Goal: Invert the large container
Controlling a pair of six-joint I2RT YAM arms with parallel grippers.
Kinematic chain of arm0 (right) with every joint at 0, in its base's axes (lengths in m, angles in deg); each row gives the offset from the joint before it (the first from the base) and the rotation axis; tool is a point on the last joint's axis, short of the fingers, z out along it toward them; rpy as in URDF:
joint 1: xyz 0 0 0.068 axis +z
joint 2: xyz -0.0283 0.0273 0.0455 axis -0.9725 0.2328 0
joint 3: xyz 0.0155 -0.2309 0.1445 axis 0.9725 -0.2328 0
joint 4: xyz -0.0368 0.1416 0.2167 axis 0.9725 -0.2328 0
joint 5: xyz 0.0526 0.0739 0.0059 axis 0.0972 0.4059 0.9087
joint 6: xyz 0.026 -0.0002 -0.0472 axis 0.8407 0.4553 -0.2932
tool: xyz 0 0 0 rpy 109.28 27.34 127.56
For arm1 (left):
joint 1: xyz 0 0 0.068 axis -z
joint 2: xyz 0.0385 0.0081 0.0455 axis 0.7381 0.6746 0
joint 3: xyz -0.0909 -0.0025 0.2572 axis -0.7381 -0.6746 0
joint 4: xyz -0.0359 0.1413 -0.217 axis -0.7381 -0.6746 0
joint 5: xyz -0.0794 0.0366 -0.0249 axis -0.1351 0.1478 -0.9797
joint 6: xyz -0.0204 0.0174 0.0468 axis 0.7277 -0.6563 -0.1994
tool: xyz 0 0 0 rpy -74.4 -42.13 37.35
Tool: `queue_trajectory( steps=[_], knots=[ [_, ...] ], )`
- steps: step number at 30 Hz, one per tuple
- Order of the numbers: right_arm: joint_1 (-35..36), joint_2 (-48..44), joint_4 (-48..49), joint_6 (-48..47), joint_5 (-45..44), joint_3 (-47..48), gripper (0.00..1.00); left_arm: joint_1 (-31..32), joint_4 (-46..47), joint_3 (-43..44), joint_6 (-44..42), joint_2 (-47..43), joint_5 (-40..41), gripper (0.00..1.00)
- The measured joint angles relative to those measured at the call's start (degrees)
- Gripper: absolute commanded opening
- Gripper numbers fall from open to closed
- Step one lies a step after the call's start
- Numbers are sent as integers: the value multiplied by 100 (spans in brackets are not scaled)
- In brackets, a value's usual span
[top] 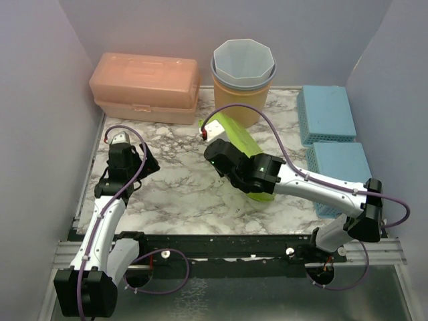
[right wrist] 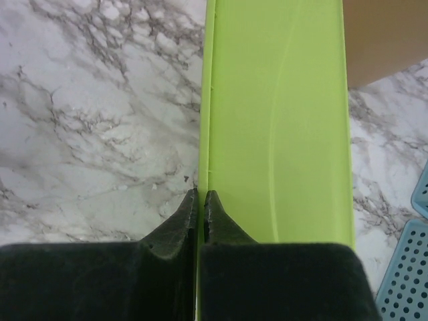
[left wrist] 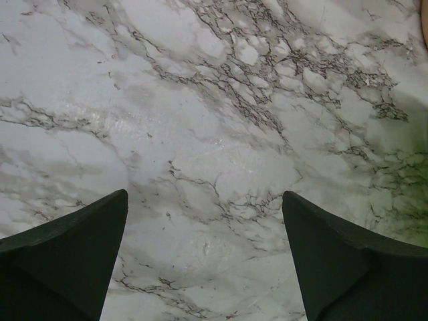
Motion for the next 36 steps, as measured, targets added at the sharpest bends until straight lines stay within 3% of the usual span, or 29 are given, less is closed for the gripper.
queue_trajectory(
  steps=[12, 36],
  knots=[
    [59, 81, -149, 367, 498, -826, 1, -22, -2, 0, 17, -7, 57, 99],
    [538, 739, 4, 1316, 802, -1478, 1, -24, -2, 0, 20, -7, 59, 99]
  ],
)
